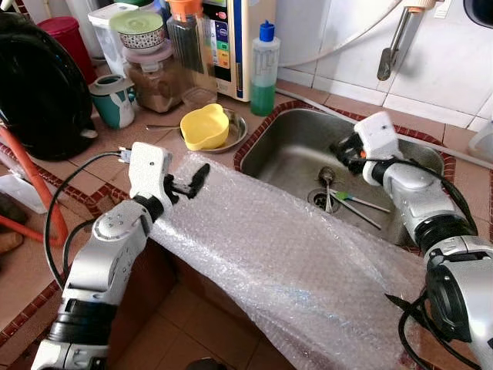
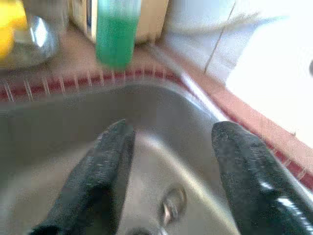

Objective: Kitchen organization

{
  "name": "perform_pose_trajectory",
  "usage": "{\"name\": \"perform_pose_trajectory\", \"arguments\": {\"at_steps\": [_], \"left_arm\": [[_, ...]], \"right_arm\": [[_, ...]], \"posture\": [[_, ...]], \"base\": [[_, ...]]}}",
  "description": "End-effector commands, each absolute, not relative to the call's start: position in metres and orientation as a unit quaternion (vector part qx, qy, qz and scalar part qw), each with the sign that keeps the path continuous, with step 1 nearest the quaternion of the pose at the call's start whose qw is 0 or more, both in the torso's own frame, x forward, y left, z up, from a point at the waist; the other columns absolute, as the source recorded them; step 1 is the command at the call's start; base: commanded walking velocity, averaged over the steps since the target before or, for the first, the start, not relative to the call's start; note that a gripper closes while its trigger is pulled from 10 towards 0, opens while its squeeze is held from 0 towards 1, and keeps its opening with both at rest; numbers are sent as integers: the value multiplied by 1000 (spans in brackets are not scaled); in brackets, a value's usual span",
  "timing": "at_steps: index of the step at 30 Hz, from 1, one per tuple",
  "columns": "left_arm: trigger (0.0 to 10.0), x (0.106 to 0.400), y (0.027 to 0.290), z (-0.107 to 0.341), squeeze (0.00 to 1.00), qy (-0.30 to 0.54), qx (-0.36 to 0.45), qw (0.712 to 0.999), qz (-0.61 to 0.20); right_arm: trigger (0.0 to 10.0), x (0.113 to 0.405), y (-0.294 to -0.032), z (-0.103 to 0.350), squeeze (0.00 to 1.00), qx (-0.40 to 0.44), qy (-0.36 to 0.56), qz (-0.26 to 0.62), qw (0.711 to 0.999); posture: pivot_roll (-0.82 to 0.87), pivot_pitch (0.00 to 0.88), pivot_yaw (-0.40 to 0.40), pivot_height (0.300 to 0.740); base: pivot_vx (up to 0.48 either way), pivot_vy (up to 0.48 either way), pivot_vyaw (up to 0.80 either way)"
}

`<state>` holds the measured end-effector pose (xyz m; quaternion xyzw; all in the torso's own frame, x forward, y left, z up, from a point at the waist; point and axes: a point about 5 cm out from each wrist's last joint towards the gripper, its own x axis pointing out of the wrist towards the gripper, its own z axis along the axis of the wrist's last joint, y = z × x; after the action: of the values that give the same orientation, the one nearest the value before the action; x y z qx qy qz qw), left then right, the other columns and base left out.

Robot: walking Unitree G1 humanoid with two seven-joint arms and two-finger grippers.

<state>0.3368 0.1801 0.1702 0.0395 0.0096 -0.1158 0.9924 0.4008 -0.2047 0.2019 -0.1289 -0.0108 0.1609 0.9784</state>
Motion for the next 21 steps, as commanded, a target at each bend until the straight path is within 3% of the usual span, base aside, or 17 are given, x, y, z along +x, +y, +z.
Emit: {"name": "perform_pose_trajectory", "arguments": {"at_steps": [1, 2, 5, 6, 7, 12, 21], "left_arm": [[10000, 341, 190, 177, 0, -6, 53, 994, -91], [10000, 346, 197, 182, 0, -15, 62, 995, -72], [10000, 358, 207, 193, 0, -30, 73, 996, -42], [10000, 364, 211, 199, 0, -41, 73, 996, -23], [10000, 367, 213, 202, 0, -44, 68, 997, -13], [10000, 385, 226, 213, 0, -48, 19, 997, 64], [10000, 400, 238, 211, 0, -14, -93, 988, 125]], "right_arm": [[10000, 401, -199, 209, 1000, -109, -31, 177, 978], [10000, 398, -193, 213, 478, -88, -51, 195, 976], [10000, 388, -185, 219, 510, -47, -81, 212, 973], [10000, 378, -179, 221, 439, -21, -91, 223, 970], [10000, 372, -176, 221, 0, -27, -99, 232, 967], [10000, 342, -163, 225, 0, -32, -121, 255, 959], [10000, 313, -155, 233, 0, -13, -111, 260, 959]], "posture": [[63, 65, 55, 740], [57, 70, 58, 740], [44, 78, 61, 740], [33, 81, 62, 740], [24, 85, 64, 740], [1, 91, 69, 740], [-35, 109, 70, 740]], "base": [[0, 0, 0], [0, 0, 0], [0, 0, 0], [0, 0, 0], [0, 0, 0], [0, 0, 0], [0, 0, 0]]}}
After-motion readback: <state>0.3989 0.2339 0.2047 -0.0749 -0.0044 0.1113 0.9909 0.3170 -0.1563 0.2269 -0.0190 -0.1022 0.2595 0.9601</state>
